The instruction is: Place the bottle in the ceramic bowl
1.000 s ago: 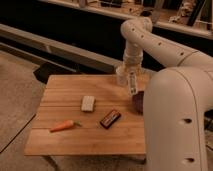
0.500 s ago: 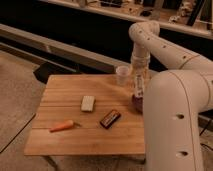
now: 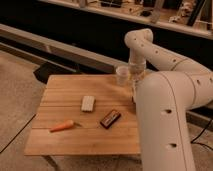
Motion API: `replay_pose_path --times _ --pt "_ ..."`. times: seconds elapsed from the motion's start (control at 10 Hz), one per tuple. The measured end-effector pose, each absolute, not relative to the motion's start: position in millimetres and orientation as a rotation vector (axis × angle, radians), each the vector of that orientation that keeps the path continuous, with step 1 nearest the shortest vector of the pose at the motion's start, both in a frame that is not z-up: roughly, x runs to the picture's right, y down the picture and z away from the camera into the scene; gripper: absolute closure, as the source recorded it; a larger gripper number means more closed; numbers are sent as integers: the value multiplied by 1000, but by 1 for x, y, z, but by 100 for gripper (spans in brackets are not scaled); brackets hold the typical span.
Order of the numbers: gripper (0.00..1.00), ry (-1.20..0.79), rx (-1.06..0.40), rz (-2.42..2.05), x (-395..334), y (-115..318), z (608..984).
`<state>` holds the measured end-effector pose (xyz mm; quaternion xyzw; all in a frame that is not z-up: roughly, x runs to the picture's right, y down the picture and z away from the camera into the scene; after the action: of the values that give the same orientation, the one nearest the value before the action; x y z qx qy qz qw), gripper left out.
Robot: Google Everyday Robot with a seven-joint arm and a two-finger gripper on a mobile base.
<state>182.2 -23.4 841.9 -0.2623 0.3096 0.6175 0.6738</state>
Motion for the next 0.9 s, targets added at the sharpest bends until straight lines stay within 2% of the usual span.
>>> replay_pose_path --times 0.9 --pt "100 821 -565 1366 226 -4 842"
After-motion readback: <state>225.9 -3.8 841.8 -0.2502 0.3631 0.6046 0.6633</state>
